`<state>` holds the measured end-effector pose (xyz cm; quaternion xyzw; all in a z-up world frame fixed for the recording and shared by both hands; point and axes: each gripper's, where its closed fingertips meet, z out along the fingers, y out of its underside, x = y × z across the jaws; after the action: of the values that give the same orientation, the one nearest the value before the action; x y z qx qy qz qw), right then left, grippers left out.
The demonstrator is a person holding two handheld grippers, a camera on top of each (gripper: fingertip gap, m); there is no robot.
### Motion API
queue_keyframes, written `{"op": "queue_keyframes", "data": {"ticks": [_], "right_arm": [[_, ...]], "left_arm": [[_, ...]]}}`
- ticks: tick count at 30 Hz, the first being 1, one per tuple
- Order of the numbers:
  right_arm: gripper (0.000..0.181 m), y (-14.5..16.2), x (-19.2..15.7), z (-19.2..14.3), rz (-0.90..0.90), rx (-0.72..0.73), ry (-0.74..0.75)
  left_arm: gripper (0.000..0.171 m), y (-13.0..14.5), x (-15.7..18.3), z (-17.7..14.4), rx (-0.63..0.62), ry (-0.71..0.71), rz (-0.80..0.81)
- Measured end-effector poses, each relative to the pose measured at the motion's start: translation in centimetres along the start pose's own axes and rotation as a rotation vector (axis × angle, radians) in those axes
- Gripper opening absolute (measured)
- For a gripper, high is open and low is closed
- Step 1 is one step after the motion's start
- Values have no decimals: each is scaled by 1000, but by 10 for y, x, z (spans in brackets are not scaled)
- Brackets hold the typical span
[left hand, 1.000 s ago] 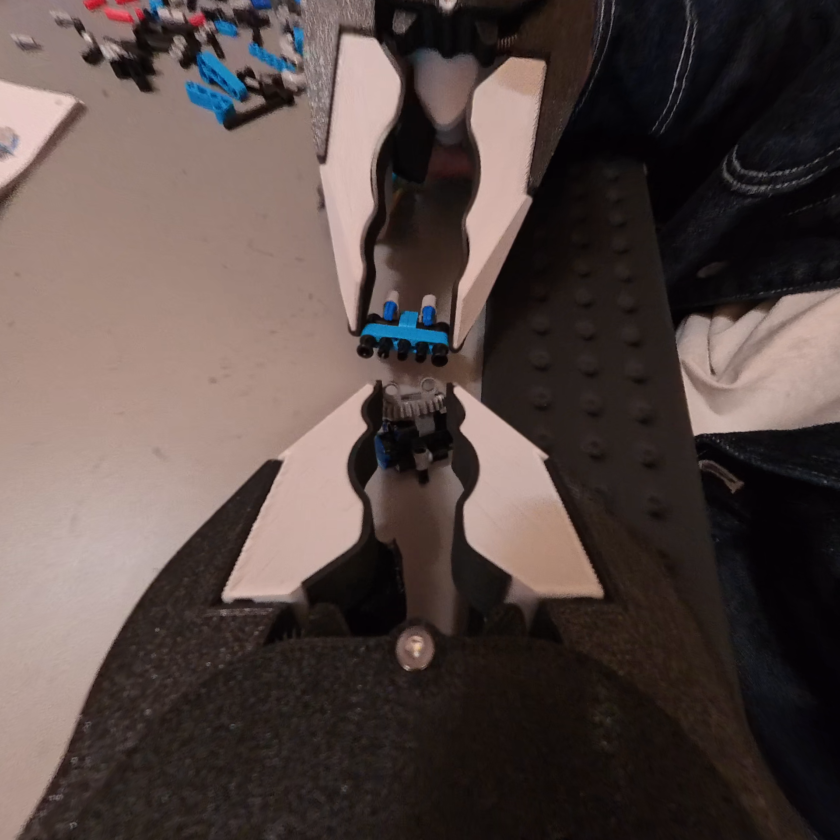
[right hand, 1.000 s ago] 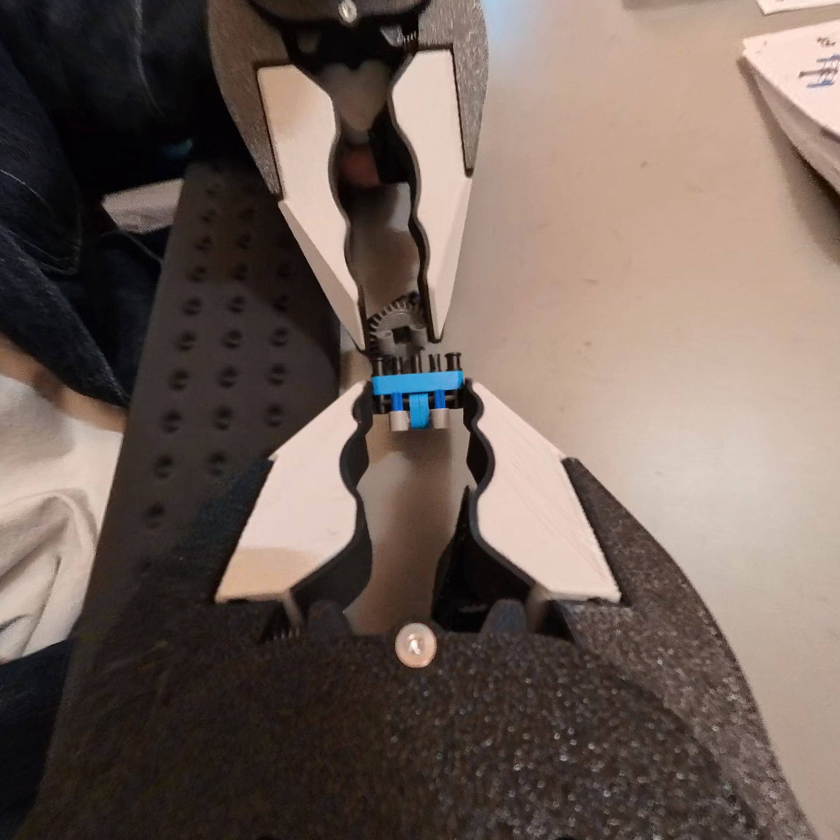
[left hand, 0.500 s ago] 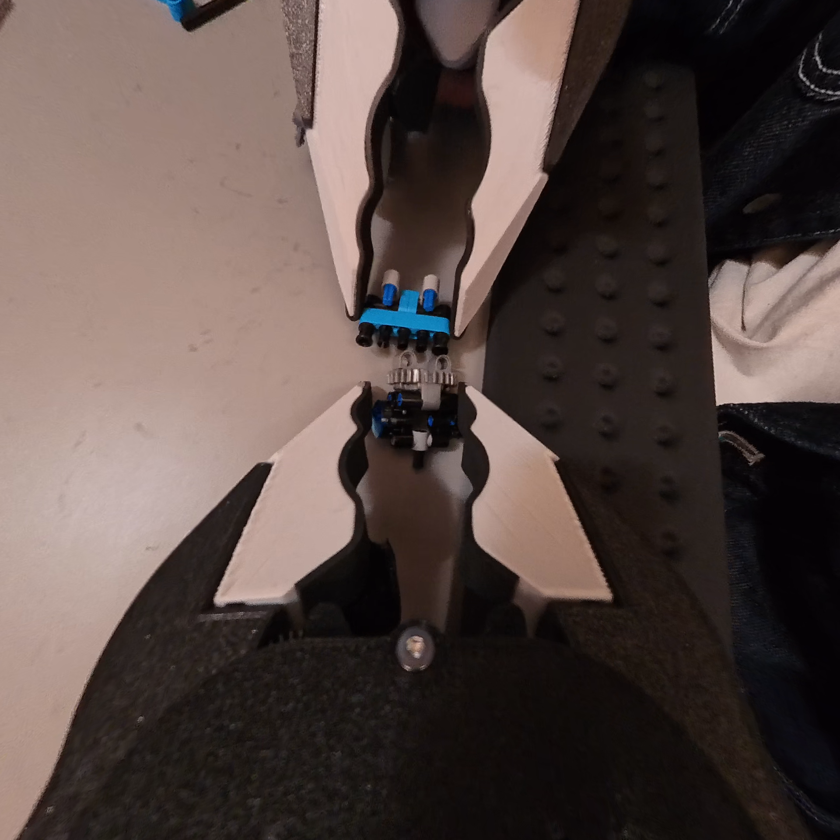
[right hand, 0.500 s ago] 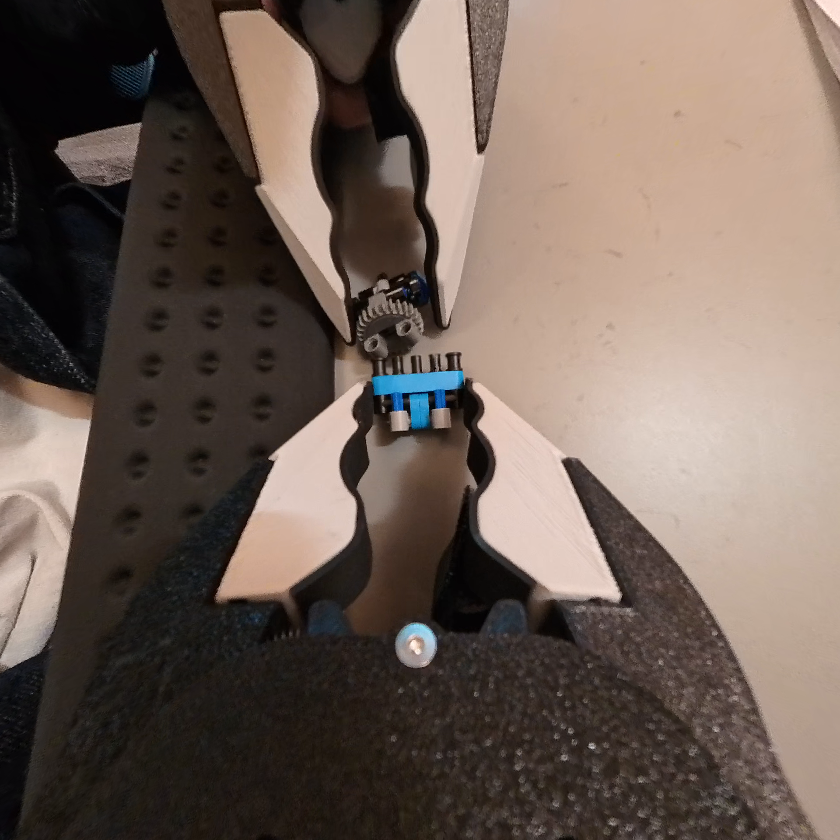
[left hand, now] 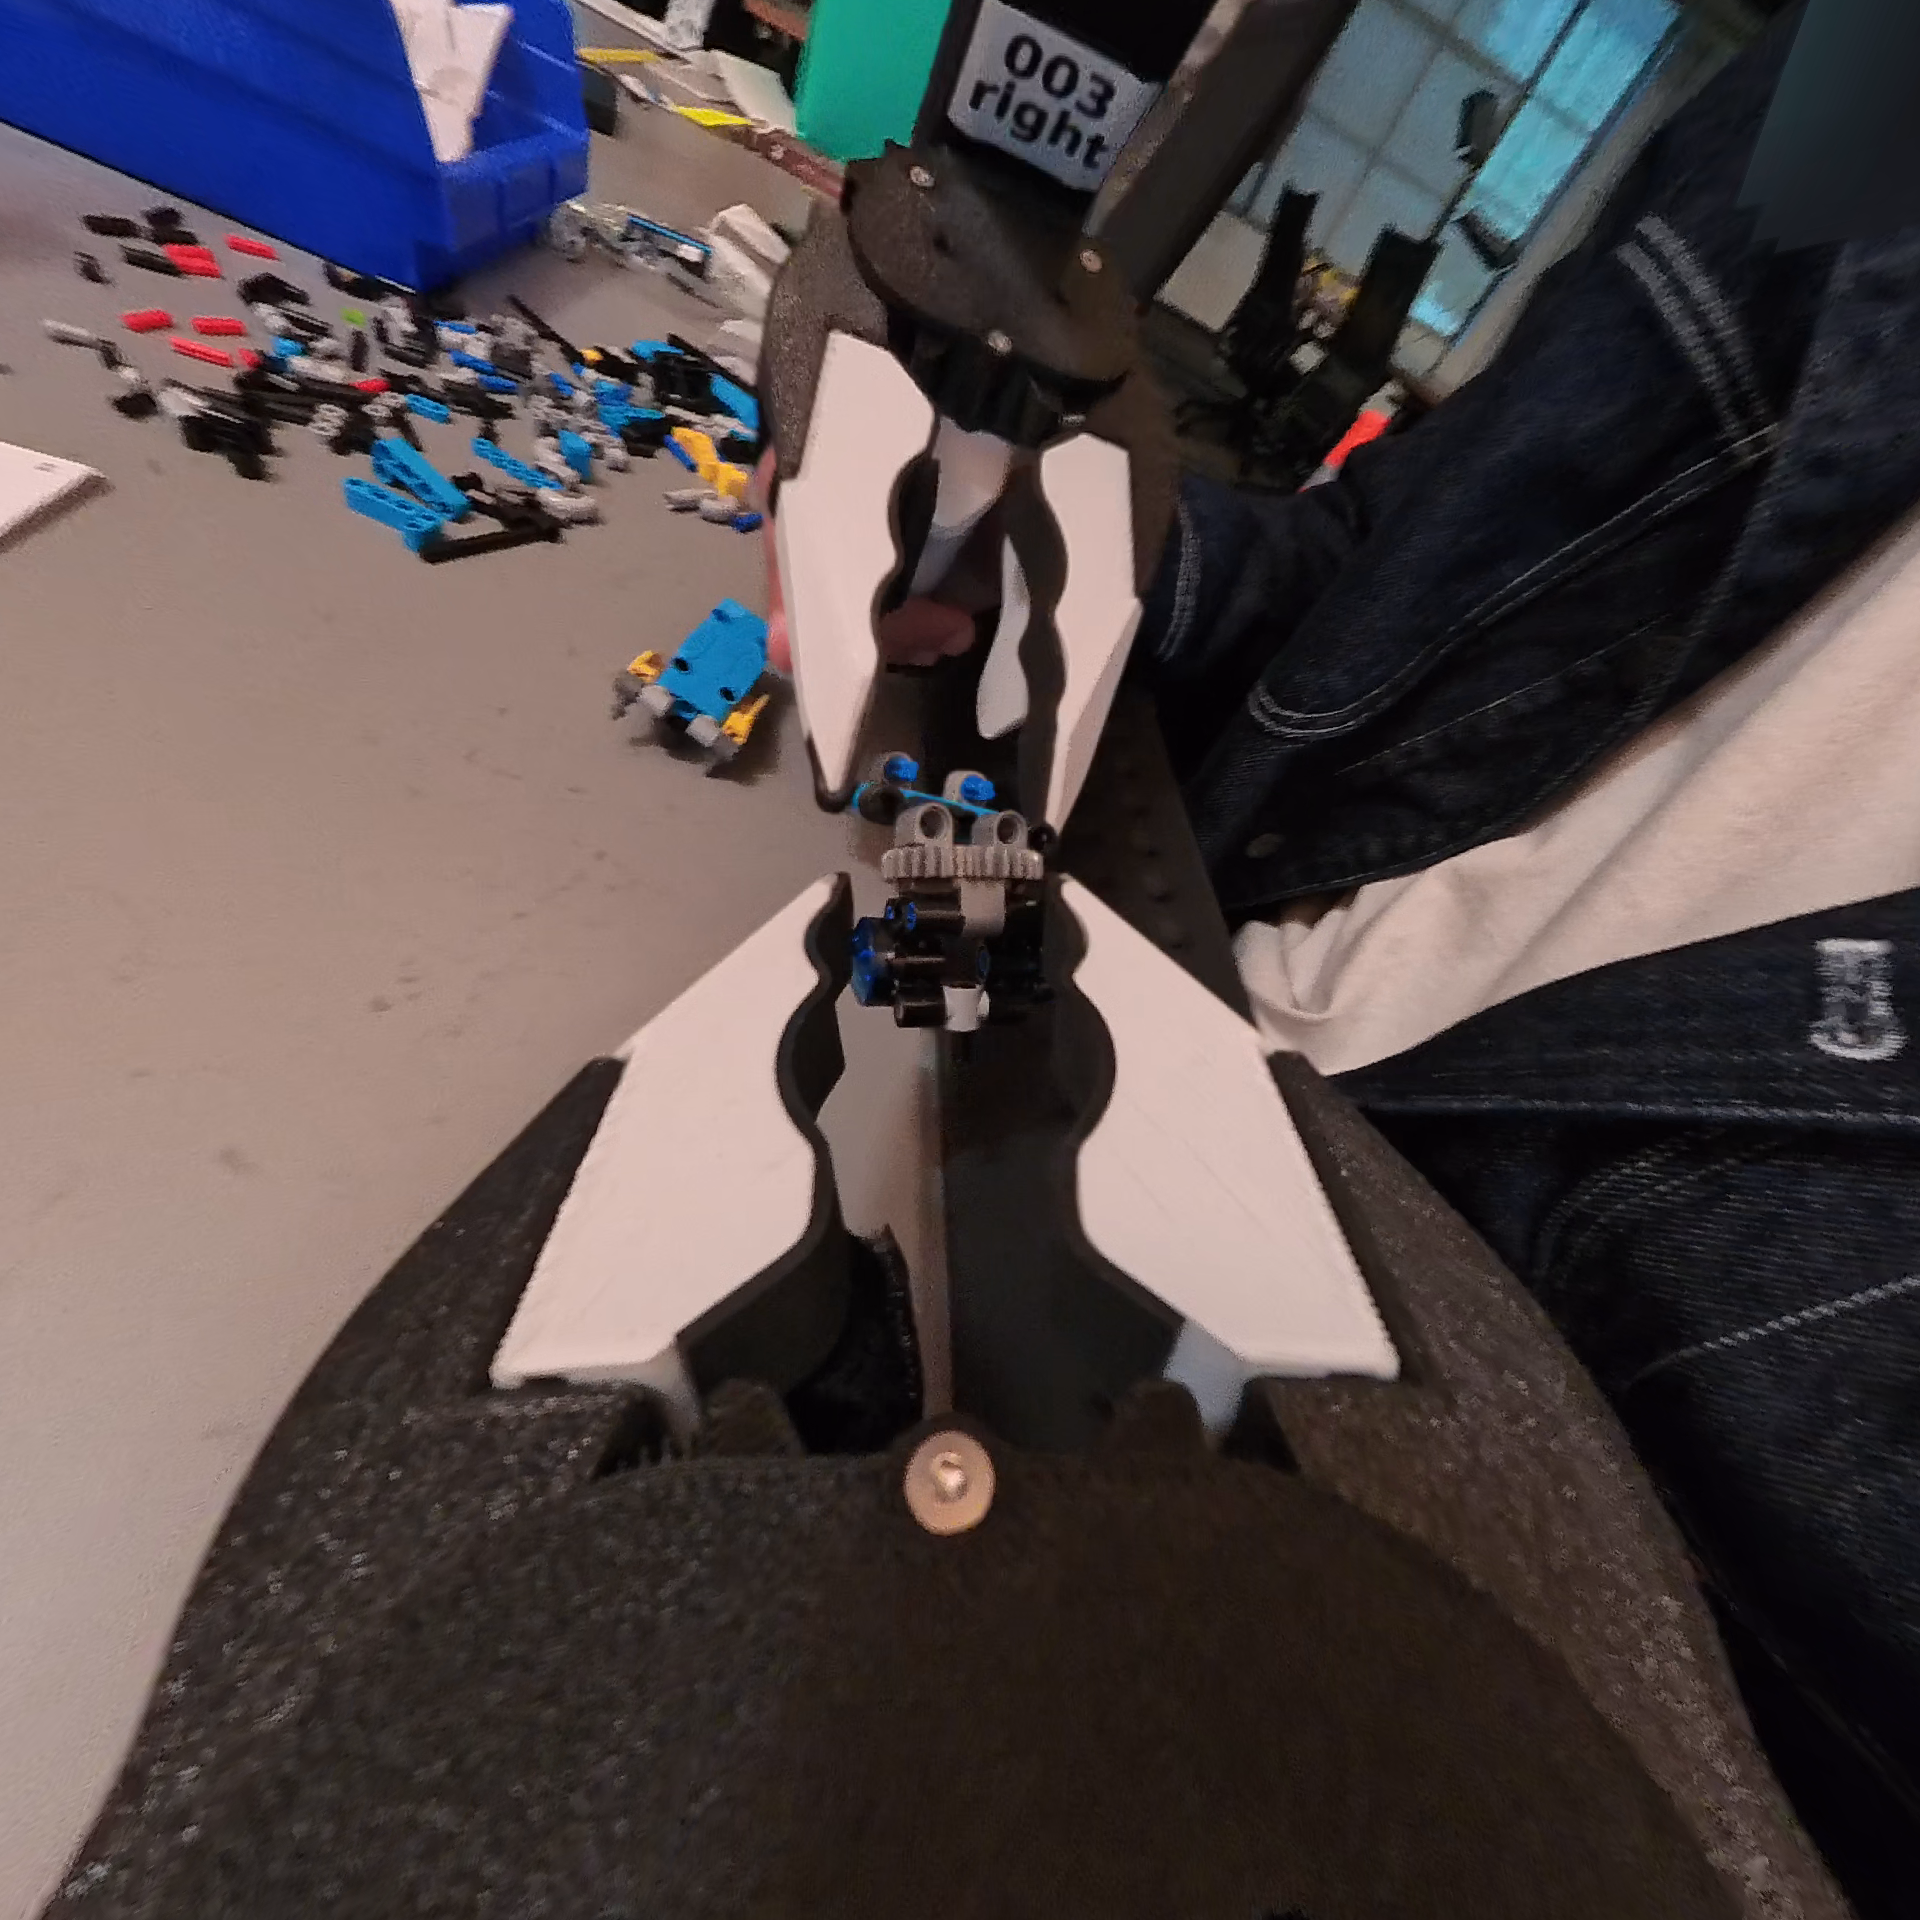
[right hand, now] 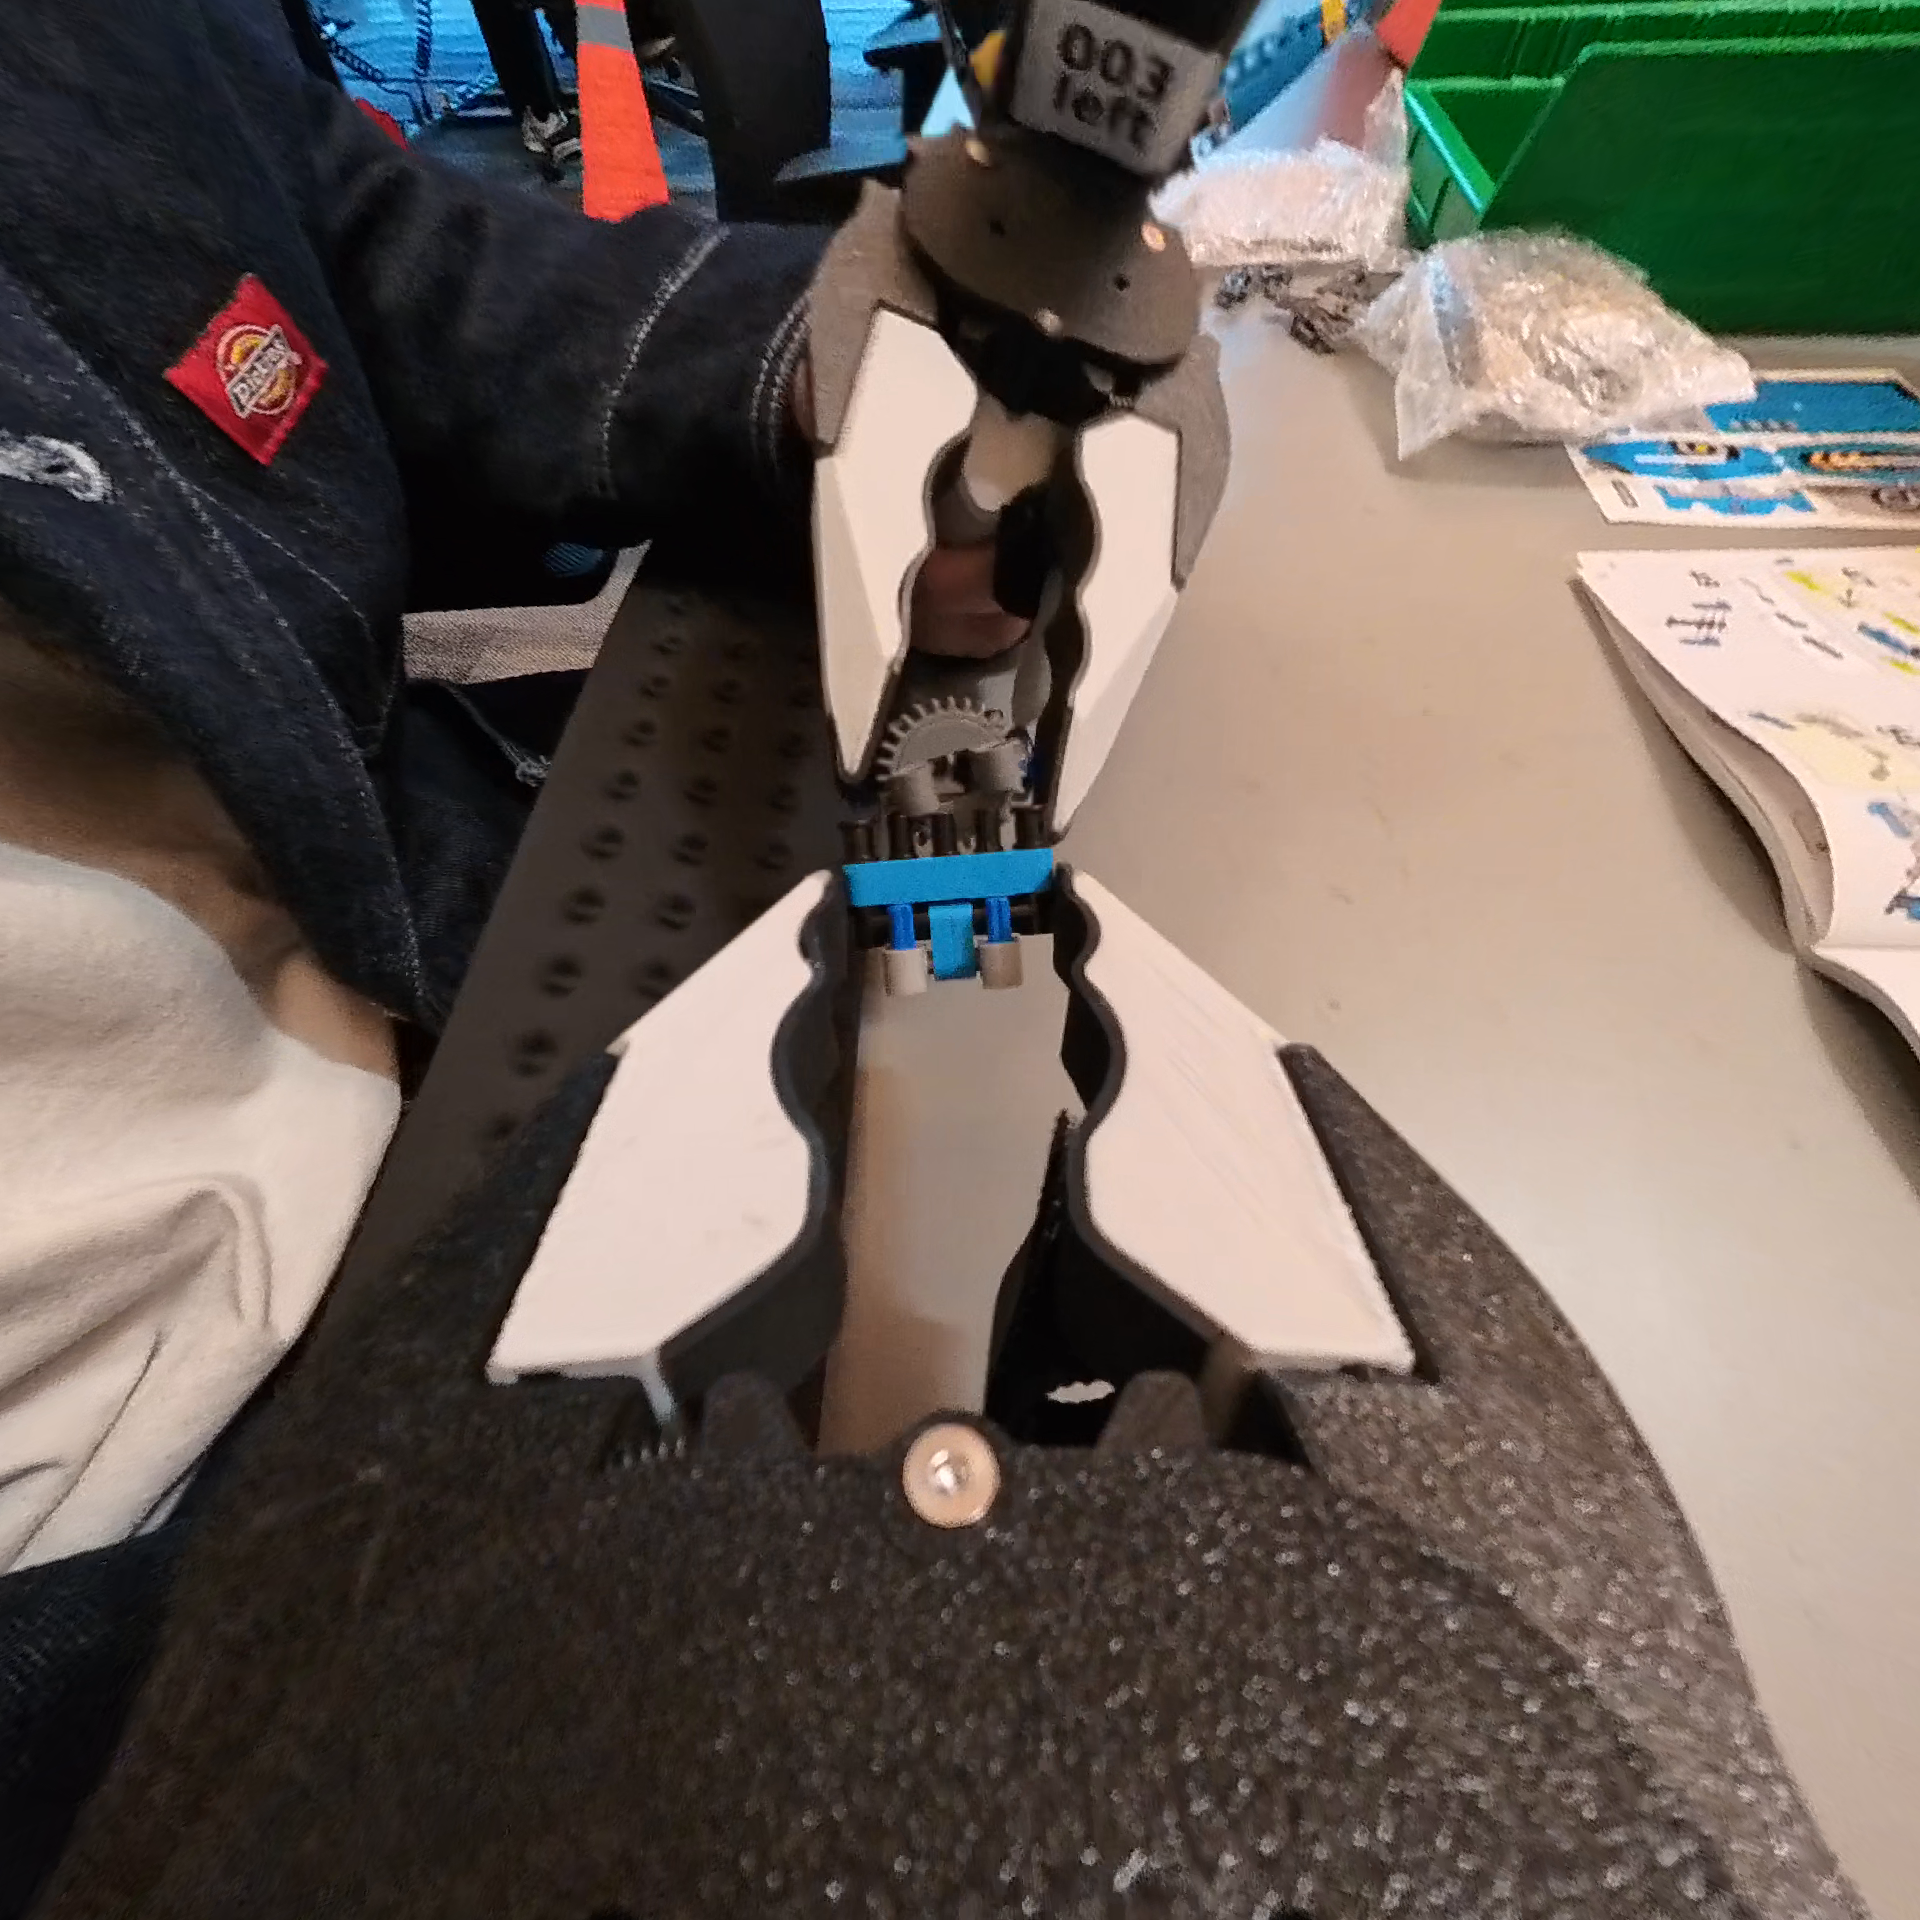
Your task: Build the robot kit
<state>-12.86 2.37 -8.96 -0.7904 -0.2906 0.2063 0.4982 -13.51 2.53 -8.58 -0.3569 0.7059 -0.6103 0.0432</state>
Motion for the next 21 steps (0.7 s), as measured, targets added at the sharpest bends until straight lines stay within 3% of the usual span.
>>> {"op": "queue_keyframes", "data": {"ticks": [4, 21], "right_arm": [[39, -5, -1, -4, 2, 25, -14], [39, -4, -4, 0, 35, 20, -37]], "left_arm": [[36, -1, 1, 0, 8, 64, -64], [36, -2, 7, 1, 8, 88, -41]]}}
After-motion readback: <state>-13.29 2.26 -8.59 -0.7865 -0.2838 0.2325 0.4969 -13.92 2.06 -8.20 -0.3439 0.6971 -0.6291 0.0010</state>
